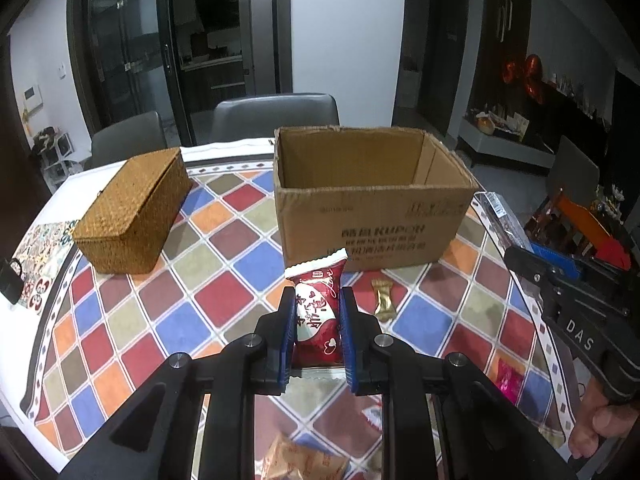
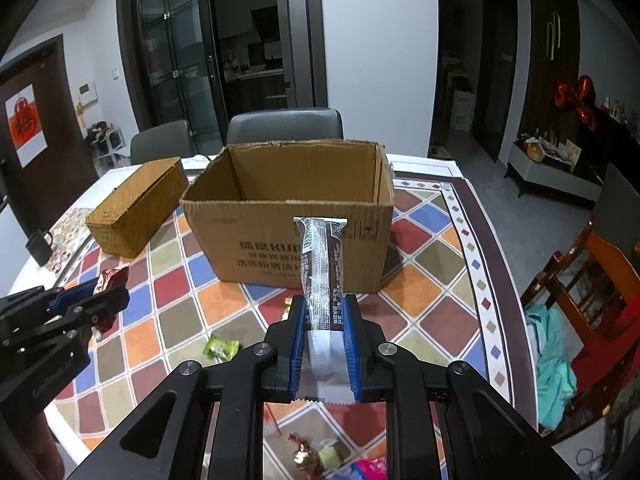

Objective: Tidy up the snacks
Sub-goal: 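Carry both held bars up and over the open KUPOH cardboard box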

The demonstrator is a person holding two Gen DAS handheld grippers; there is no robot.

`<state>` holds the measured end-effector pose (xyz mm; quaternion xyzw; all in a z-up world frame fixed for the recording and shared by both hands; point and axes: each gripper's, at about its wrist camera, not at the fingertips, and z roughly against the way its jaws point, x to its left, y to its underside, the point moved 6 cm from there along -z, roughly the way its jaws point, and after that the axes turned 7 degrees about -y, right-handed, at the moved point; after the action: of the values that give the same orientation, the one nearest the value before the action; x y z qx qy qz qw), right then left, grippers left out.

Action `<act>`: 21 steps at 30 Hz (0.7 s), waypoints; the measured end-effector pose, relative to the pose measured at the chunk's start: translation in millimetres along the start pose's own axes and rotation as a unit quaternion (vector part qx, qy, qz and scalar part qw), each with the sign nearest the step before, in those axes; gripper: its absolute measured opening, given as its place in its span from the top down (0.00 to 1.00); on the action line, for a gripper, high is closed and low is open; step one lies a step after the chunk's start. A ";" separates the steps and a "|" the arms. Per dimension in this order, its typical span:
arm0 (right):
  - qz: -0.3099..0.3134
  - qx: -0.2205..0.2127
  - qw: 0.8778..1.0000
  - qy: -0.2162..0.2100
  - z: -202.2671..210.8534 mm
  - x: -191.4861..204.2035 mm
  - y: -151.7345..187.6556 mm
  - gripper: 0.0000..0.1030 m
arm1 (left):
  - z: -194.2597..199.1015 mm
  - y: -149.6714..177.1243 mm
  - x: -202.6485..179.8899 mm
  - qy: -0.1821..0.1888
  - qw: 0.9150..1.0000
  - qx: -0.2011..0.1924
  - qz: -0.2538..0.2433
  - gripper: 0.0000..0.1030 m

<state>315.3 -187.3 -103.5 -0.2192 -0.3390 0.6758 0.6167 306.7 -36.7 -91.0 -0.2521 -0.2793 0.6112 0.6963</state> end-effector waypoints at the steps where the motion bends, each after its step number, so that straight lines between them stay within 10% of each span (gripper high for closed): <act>1: 0.000 -0.002 1.000 0.000 -0.4 -0.3 -2.3 0.81 | -0.2 -3.3 -0.6 -0.001 1.000 -0.002 0.000 0.79; 21: 0.002 -0.038 0.999 0.006 -13.1 -10.1 -56.5 0.81 | -26.0 -69.2 -1.3 -0.004 0.999 -0.037 0.000 0.79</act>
<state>364.8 -194.3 -72.3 -0.2470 -0.3603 0.6626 0.6084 373.9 -46.9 -61.8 -0.2756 -0.3046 0.6011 0.6856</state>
